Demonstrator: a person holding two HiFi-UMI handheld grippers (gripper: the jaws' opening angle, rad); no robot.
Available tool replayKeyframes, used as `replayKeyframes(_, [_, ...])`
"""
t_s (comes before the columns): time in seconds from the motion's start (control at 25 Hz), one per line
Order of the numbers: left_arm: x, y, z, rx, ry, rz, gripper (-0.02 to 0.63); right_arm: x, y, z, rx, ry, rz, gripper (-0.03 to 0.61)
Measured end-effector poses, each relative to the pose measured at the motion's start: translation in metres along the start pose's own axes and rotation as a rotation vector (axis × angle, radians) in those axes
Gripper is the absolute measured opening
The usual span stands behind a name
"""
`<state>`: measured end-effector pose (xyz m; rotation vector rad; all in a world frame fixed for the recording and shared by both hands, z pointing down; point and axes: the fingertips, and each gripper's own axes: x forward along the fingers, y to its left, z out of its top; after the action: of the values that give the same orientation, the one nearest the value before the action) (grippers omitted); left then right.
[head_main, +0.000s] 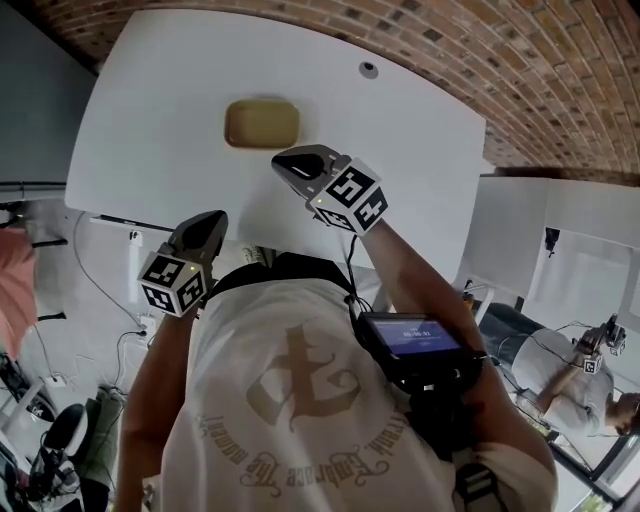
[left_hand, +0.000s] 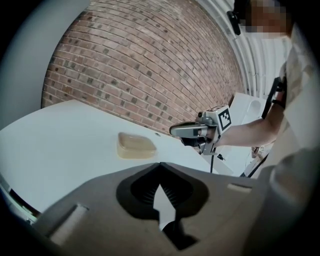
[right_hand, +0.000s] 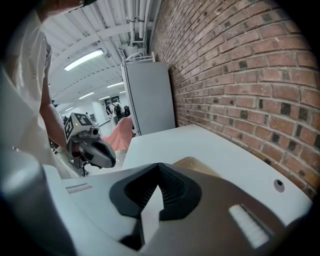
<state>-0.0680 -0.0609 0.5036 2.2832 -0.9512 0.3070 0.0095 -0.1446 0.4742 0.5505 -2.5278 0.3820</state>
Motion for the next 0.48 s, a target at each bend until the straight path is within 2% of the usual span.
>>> replayKeyframes(0.36, [0.021, -0.002, 0.010, -0.051, -0.027, 0.043, 0.003, 0.012, -0.040, -0.022, -0.039, 0.119, 0.010, 0.008])
replayKeyframes(0.48, [0.021, -0.003, 0.011, -0.078, -0.041, 0.076, 0.004, 0.023, -0.050, -0.029, -0.101, 0.188, 0.027, 0.008])
